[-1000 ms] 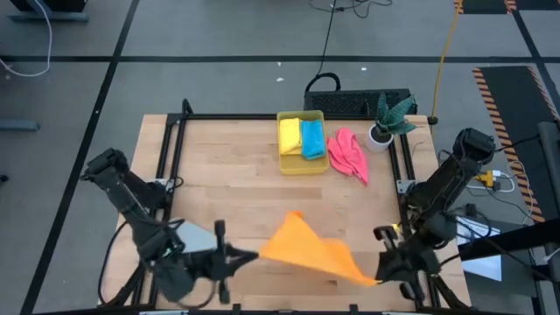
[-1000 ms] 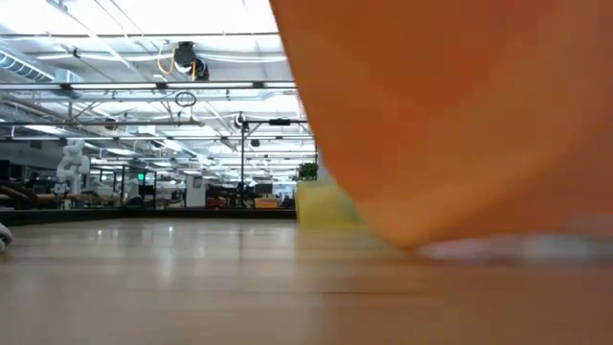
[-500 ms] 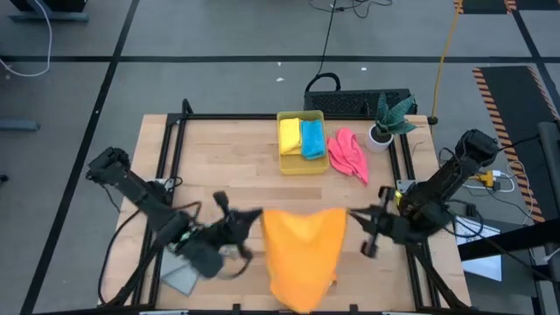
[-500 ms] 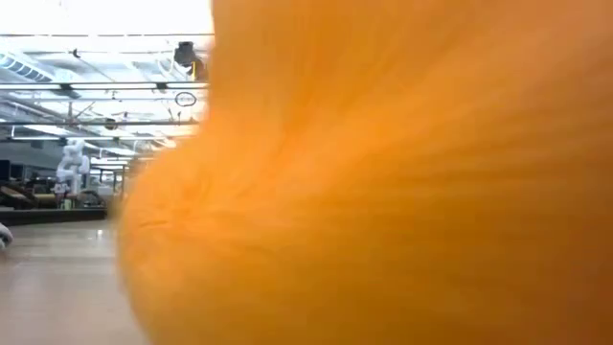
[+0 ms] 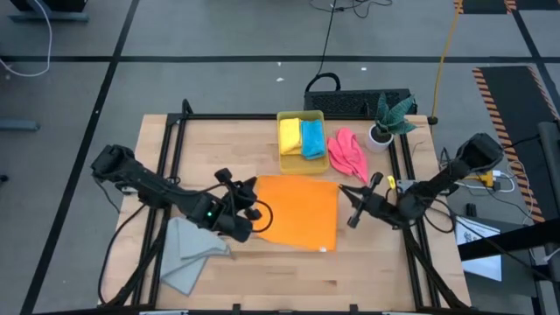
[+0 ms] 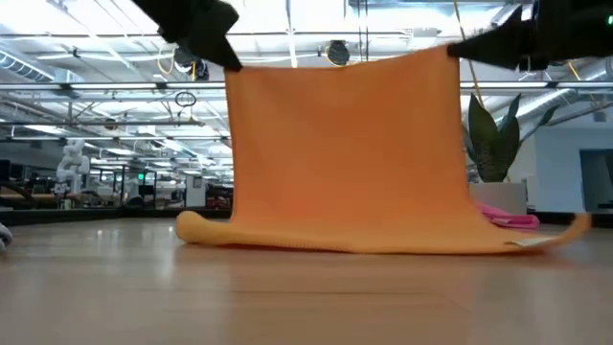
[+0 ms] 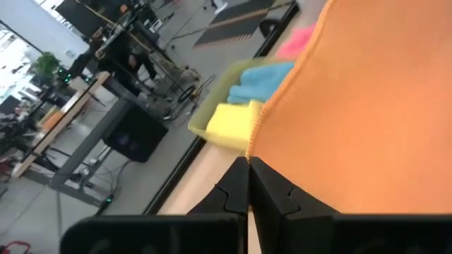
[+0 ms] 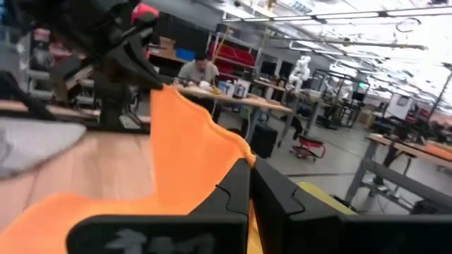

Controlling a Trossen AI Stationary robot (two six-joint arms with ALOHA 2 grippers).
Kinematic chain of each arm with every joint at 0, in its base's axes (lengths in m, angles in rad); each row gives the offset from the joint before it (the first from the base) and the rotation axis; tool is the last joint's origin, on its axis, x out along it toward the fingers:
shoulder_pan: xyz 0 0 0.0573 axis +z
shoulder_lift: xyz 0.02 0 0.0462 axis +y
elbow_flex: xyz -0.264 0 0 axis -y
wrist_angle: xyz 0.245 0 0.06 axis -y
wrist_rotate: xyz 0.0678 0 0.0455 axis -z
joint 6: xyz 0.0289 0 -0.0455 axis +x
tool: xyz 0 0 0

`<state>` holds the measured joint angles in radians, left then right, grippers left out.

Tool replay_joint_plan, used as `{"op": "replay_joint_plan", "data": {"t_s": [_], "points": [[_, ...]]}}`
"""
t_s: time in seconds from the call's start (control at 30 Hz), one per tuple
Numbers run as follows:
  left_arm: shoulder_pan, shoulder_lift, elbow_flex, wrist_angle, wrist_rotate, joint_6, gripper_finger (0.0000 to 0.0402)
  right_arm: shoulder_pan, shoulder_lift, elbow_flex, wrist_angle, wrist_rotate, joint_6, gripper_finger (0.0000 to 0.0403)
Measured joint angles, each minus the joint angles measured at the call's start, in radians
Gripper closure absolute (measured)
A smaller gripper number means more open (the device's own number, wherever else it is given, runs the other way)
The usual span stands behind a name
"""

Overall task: Fold microfiber towels
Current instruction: Fold the orange microfiber towel

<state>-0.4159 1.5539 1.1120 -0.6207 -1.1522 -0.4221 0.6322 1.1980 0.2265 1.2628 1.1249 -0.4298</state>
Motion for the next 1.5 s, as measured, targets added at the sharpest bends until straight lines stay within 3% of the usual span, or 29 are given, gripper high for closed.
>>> {"op": "replay_joint_plan", "data": {"t_s": [0.1,0.23,0.33,0.43,0.63,0.73,0.93,1.07,1.17,1.3,1.37,1.5], "points": [[0.0,0.0,-0.028,0.023,0.008,0.009,0.0398,-0.02,0.0,-0.037,-0.004,-0.034,0.002,0.0403],[-0.018,0.0,-0.052,0.069,0.121,0.082,0.0392,-0.022,0.0,-0.052,-0.029,-0.091,0.029,0.0403],[-0.048,0.0,-0.055,0.089,0.174,0.111,0.0398,-0.022,0.0,-0.053,-0.069,-0.19,0.074,0.0403],[-0.096,0.0,-0.05,0.124,0.209,0.131,0.0394,-0.002,0.0,-0.052,-0.051,-0.364,0.126,0.0403],[-0.262,0.0,0.051,0.223,0.216,0.22,0.0398,0.103,0.0,0.036,0.081,-0.842,0.149,0.0403],[-0.335,0.0,0.126,0.348,0.283,0.278,0.0393,0.16,0.009,0.135,0.076,-0.971,0.157,0.0403],[-0.429,0.0,0.207,0.605,0.366,0.472,0.0398,0.244,0.125,0.38,-0.006,-0.919,0.103,0.0403],[-0.428,0.0,0.211,0.623,0.243,0.545,0.0397,0.278,0.144,0.464,-0.047,-0.741,-0.039,0.0403],[-0.401,0.0,0.212,0.552,0.093,0.549,0.0398,0.285,0.13,0.466,-0.041,-0.509,-0.17,0.0403],[-0.311,0.0,0.212,0.337,0.056,0.406,0.0394,0.242,0.105,0.425,-0.036,-0.215,-0.284,0.0403],[-0.262,0.0,0.212,0.227,0.051,0.31,0.0395,0.206,0.1,0.382,-0.041,-0.119,-0.291,0.0403],[-0.171,0.006,0.173,0.058,0.052,0.143,0.0397,0.133,0.089,0.263,-0.04,-0.04,-0.203,0.0403]]}}
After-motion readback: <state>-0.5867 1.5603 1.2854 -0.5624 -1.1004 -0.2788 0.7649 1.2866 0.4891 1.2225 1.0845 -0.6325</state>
